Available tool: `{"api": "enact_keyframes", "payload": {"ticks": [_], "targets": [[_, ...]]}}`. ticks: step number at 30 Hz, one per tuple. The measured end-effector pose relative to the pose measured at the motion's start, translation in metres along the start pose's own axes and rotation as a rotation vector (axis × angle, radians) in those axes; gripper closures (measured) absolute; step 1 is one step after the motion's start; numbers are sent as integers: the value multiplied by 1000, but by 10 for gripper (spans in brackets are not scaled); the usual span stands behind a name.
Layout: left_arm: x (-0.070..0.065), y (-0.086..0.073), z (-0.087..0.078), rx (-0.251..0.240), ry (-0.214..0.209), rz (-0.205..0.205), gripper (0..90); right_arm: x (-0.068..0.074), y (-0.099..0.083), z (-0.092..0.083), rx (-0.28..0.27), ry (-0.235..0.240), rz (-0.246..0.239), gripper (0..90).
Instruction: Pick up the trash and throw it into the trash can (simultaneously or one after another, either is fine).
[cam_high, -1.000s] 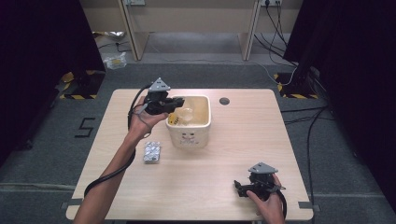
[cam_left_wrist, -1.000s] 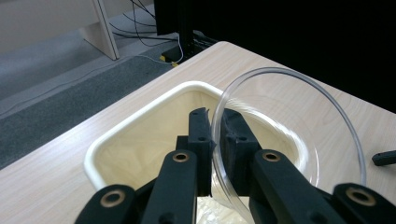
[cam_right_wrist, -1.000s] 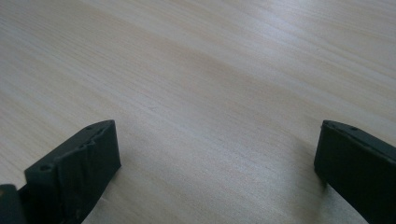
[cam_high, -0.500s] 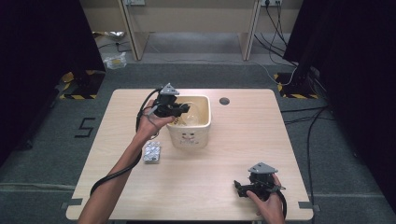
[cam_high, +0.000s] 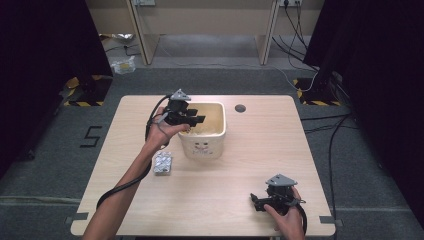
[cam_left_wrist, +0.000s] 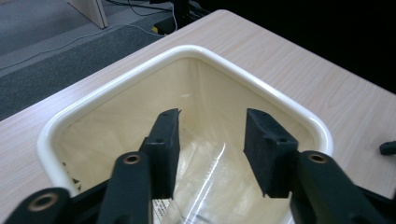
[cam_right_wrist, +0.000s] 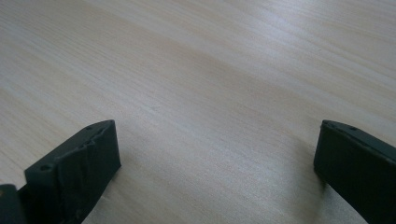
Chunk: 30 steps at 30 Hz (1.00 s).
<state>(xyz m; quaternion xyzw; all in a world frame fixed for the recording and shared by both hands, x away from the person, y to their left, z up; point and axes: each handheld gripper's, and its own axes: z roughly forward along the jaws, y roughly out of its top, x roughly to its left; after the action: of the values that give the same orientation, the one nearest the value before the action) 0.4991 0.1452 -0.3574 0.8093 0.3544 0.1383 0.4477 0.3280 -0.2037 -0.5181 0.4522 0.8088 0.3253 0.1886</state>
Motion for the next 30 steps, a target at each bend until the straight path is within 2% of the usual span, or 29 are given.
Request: {"api": "enact_keyframes", "payload": {"ticks": [8,15,16,22,24,25,30], "targets": [[6,0,-16,-31,6,-38,419,0,0,0,1,1,2,7],[14,-3,-43,-64,12,-83,339,0,0,0,1,1,2,7],[14,-3,-43,-64,12,-83,329,0,0,0,1,1,2,7],[22,-16,-68,-82,16,-111,281,0,0,0,1,0,-1,7],[23,-18,-72,-85,15,-115,265,0,0,0,0,-1,-1,7],[25,-22,-79,-94,14,-129,254,0,0,0,1,-1,-1,7],[28,-32,-91,-98,22,-139,229,0,0,0,1,-1,-1,7]]}}
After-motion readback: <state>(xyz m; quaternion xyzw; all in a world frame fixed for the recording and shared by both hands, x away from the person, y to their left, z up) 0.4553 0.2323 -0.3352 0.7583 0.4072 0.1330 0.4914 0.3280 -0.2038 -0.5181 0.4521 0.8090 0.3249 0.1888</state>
